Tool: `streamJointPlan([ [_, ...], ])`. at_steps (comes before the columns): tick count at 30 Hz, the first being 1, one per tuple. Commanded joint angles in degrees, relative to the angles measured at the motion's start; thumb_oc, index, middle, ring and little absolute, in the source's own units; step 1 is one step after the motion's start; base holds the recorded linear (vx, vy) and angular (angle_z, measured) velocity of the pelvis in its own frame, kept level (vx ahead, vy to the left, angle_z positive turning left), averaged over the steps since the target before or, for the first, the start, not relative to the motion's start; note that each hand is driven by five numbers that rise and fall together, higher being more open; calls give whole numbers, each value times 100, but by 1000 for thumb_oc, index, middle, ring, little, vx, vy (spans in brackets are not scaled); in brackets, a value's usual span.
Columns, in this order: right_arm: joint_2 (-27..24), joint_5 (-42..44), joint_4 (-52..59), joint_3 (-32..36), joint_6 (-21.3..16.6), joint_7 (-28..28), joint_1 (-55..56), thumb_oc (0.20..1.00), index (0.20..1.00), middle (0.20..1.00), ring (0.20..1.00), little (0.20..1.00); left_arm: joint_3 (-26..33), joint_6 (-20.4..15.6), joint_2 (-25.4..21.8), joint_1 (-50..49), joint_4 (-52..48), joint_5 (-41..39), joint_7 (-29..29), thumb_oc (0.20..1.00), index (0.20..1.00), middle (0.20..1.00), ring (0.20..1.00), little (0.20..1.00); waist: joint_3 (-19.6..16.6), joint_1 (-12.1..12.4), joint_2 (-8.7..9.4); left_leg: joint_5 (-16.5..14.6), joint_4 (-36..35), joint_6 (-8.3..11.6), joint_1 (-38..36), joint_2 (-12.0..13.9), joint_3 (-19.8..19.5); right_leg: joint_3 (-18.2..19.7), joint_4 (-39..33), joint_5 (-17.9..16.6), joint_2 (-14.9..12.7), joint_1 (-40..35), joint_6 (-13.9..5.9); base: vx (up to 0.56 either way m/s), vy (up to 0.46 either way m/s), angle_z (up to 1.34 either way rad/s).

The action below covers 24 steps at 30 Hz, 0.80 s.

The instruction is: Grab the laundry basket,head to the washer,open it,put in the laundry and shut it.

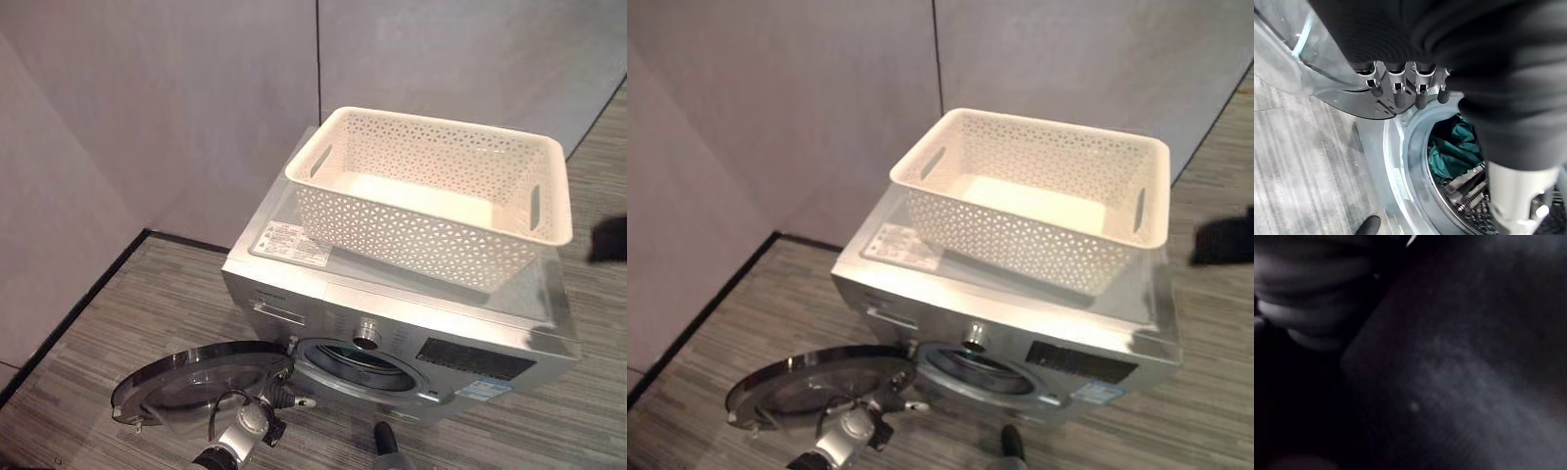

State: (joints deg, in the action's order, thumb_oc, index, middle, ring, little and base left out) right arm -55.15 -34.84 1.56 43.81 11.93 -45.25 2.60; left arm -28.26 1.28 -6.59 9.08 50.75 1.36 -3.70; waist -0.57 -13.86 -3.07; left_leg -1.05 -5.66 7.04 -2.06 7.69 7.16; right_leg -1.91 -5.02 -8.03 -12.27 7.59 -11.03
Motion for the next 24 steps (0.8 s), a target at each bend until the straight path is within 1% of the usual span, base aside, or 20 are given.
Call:
streamJointPlan([
  [1, -35, -332, -156, 528, 62, -336, -18, 200, 200, 200, 200, 200, -12, -343, 19, 441, 427, 193, -155, 1000, 1000, 1000, 1000, 1000, -49, 56, 371, -801, 84, -515, -575, -276, 98, 299, 359, 22, -60, 346, -218, 9, -8, -4],
  [3, 61, -311, -216, 519, 53, -326, 84, 200, 200, 200, 200, 200, -17, -353, 36, 432, 447, 196, -166, 1000, 1000, 1000, 1000, 1000, -45, 53, 368, -802, 84, -516, -584, -274, 115, 315, 357, 16, -50, 347, -220, -2, -6, -6],
  [4, 279, -269, -339, 399, 44, -283, 250, 200, 200, 200, 200, 200, -26, -368, 67, 462, 446, 199, -195, 1000, 1000, 1000, 1000, 1000, -20, 26, 343, -800, 85, -515, -587, -274, 141, 332, 366, 13, -46, 361, -224, -15, -6, -12],
  [6, 581, -159, -421, 147, -50, -204, 377, 200, 200, 200, 200, 200, -29, -370, 92, 488, 468, 143, -238, 1000, 1000, 1000, 1000, 1000, 7, 2, 349, -805, 85, -519, -609, -274, 192, 364, 387, 9, -29, 384, -220, -18, -5, -13],
  [7, 808, -107, -459, -120, -83, -126, 412, 200, 200, 200, 200, 200, -65, -364, 150, 529, 471, 123, -260, 1000, 1000, 1000, 1000, 1000, 28, 19, 322, -800, 88, -524, -612, -276, 202, 366, 394, 10, -27, 391, -216, -27, -8, -12],
  [8, 1279, 34, -539, -545, -126, 40, 532, 200, 200, 200, 200, 200, -67, -361, 198, 581, 485, 71, -331, 1000, 1000, 1000, 1000, 1000, 69, -17, 326, -801, 89, -532, -635, -274, 238, 391, 416, 6, -15, 403, -208, -23, -6, -10],
  [9, 1296, 43, -548, -575, -133, 28, 523, 200, 200, 200, 200, 200, -61, -364, 179, 576, 497, 68, -339, 1000, 1000, 1000, 1000, 1000, 66, -28, 346, -802, 88, -531, -641, -271, 243, 396, 419, 7, -10, 402, -207, -25, -3, -6],
  [10, 1485, 114, -608, -711, -134, 115, 616, 200, 200, 200, 200, 200, -74, -358, 221, 604, 497, 36, -350, 1000, 1000, 1000, 1000, 1000, 90, -50, 328, -800, 89, -536, -643, -274, 252, 403, 425, 7, -9, 406, -204, -23, 2, -6],
  [11, 1857, 287, -688, -1081, -171, 234, 720, 200, 200, 200, 200, 200, -152, -346, 264, 653, 456, -22, -384, 1000, 1000, 1000, 1000, 1000, 122, -71, 316, -797, 93, -547, -649, -276, 257, 418, 434, 12, -6, 409, -196, -36, 4, -6],
  [12, 2007, 349, -722, -1263, -184, 303, 768, 200, 200, 200, 200, 200, -193, -343, 265, 661, 421, -55, -387, 1000, 1000, 1000, 1000, 1000, 145, -82, 313, -792, 96, -551, -647, -278, 261, 422, 440, 10, -4, 414, -192, -39, 3, -7],
  [18, 2428, 697, -1257, -1934, -200, 606, 938, 200, 200, 200, 200, 200, -298, -329, 154, 636, 140, -350, -385, 1000, 1000, 1000, 1000, 1000, 219, -99, 304, -761, 96, -541, -654, -269, 312, 405, 465, 7, -5, 432, -174, -11, 1, -6],
  [20, 2565, 1011, -1851, -2187, -243, 657, 942, 200, 200, 200, 200, 200, -349, -326, 128, 650, 112, -395, -366, 1000, 1000, 1000, 1000, 1000, 252, -87, 296, -737, 98, -522, -645, -261, 308, 366, 485, 9, -15, 430, -159, 0, 0, 0],
  [22, 2752, 1425, -2512, -2476, -361, 779, 915, 200, 200, 200, 200, 200, -410, -337, 92, 663, 46, -440, -331, 1000, 1000, 1000, 1000, 1000, 275, -72, 287, -712, 96, -504, -625, -255, 283, 325, 492, 20, -24, 418, -147, -2, -4, 2],
  [23, 2848, 1648, -2702, -2615, -425, 884, 880, 200, 200, 200, 200, 200, -418, -315, 47, 666, -16, -487, -304, 1000, 1000, 1000, 1000, 1000, 281, -82, 289, -703, 96, -494, -616, -252, 271, 302, 496, 24, -26, 412, -144, 1, -11, 4],
  [24, 3113, 1974, -2830, -2897, -525, 1192, 891, 200, 200, 200, 200, 200, -411, -292, 18, 679, -72, -533, -341, 1000, 1000, 1000, 1000, 1000, 306, -85, 274, -683, 93, -473, -600, -245, 261, 280, 500, 27, -34, 411, -140, 0, 0, 0],
])
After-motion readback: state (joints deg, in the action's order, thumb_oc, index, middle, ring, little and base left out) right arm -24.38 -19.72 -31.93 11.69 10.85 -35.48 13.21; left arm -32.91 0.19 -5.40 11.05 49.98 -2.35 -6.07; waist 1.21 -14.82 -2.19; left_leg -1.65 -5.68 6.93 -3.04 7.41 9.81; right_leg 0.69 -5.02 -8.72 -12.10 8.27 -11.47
